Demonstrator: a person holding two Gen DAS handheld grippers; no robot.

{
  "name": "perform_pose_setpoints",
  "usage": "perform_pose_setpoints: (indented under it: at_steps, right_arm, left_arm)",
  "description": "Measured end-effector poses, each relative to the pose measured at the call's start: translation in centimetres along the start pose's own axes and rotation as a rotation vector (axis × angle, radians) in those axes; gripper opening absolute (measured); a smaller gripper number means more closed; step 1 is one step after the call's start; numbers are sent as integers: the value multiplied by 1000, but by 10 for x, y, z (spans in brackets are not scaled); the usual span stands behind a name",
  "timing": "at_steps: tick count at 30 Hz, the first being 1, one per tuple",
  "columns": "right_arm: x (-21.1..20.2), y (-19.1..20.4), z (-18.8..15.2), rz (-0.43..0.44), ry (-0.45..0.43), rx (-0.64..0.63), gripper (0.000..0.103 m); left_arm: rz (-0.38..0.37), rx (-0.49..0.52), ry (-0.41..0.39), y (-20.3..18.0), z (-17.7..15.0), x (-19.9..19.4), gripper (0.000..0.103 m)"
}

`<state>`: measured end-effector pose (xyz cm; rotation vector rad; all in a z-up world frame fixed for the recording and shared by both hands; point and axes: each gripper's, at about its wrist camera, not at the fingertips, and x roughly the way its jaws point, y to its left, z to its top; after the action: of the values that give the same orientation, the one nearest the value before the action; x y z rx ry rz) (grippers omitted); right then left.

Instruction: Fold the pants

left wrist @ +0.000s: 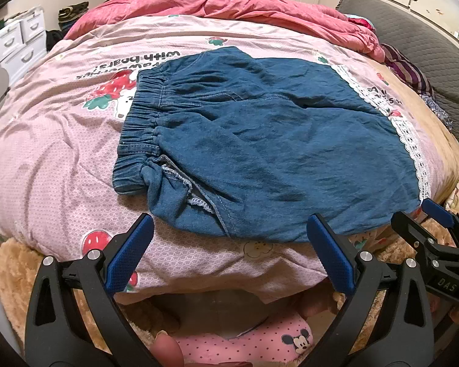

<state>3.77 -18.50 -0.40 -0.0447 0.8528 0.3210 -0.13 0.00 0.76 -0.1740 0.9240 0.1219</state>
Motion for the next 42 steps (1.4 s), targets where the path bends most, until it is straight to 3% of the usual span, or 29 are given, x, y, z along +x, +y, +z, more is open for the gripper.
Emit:
perform_pose_setpoints:
  at_steps: [21, 34, 42]
  right_arm:
    - [7, 0, 22, -10, -16, -29, 99]
    - [23, 1, 97, 59, -48, -111, 99]
    - [65, 14, 157, 116, -18, -239, 99]
  left_arm:
    - [-11, 13, 12, 7, 12, 9, 94]
    - [42, -6, -13, 47, 79, 30, 94]
    - [77, -48, -22, 87, 128, 55, 94]
